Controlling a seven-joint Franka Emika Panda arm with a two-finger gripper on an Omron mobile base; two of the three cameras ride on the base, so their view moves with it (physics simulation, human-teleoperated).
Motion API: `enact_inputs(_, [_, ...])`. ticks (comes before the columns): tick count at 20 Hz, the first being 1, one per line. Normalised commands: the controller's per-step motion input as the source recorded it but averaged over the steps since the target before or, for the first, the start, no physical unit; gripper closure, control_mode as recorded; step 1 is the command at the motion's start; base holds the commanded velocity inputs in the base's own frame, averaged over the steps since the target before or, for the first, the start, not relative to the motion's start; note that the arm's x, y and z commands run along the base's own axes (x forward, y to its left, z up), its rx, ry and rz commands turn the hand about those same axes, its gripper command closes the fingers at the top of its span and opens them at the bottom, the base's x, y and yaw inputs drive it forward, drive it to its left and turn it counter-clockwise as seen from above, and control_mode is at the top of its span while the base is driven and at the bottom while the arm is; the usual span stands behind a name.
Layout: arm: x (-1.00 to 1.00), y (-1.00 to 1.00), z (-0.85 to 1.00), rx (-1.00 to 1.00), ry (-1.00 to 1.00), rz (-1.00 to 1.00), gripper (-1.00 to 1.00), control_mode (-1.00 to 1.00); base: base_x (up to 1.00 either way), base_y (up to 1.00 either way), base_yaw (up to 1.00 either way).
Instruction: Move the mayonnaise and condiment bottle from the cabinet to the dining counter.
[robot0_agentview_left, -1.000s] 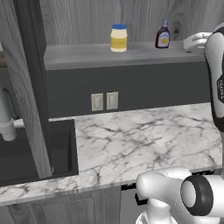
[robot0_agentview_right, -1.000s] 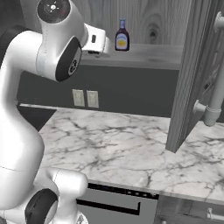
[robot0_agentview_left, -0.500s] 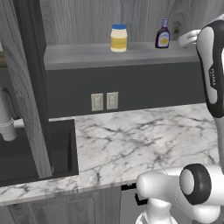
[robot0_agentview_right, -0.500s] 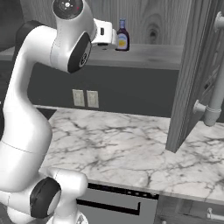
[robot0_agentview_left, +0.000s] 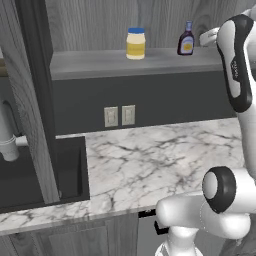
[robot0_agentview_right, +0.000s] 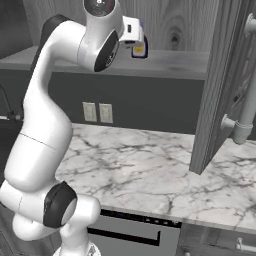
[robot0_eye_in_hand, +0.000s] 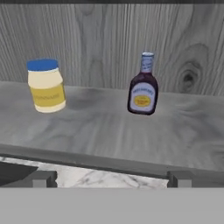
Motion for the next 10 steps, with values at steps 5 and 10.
enact_inputs(5, [0.51,0.01,0.06,0.0,0.0,0.0,-1.0,-1.0,0.0,0.0,0.0])
enact_inputs(10, [0.4,0.0,-0.01,0.0,0.0,0.0,-1.0,-1.0,0.0,0.0,0.0])
